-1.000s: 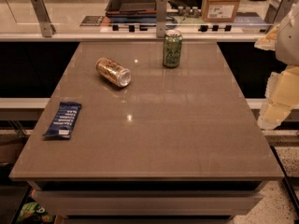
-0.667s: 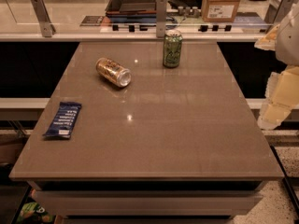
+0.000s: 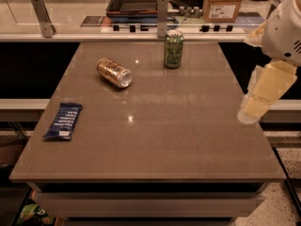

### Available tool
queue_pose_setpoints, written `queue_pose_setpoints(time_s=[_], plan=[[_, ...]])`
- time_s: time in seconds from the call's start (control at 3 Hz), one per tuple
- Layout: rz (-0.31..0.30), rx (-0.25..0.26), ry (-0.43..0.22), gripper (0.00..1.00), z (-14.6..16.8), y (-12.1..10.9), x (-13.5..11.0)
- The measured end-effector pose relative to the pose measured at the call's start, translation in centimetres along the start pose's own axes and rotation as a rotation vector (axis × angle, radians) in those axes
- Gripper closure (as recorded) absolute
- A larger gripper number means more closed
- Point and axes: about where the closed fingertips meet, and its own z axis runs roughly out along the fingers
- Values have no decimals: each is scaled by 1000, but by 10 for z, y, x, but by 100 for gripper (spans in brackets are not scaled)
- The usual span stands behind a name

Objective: Place orange can upright

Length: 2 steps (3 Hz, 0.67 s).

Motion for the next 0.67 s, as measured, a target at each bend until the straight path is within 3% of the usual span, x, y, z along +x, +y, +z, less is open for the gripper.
queue_pose_setpoints(time_s=[0.33, 0.67], plan=[[36, -10, -52, 0, 2, 5, -35], [103, 1, -57, 0, 4, 3, -70]])
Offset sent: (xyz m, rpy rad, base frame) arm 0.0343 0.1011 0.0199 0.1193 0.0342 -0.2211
